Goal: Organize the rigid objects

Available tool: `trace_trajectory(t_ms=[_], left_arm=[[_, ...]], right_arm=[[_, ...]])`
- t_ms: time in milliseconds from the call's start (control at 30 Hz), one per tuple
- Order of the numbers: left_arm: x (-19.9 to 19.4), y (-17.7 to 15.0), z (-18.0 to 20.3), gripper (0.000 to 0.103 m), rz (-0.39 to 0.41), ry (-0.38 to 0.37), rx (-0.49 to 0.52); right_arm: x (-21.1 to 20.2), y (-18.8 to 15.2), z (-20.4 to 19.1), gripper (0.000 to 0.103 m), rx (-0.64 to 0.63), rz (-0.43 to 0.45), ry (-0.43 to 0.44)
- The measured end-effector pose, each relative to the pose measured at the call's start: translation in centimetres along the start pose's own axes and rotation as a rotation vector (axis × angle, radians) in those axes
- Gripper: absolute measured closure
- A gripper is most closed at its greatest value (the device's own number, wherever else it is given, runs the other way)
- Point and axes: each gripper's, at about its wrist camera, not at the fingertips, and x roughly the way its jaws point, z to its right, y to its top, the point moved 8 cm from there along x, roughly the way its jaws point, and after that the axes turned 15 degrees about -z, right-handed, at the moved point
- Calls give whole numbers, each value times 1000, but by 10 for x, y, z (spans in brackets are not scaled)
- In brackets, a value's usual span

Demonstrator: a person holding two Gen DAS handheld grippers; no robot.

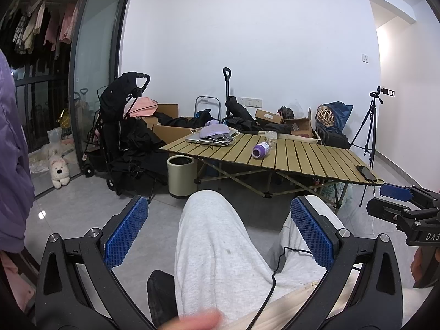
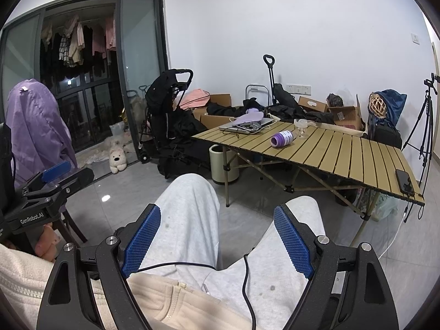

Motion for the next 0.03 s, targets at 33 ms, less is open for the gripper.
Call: trace_trajectory(t_ms=[33], left_arm=[[0, 0, 0, 0, 0, -3, -2]], right_arm=[[0, 0, 0, 14, -1, 0, 0]])
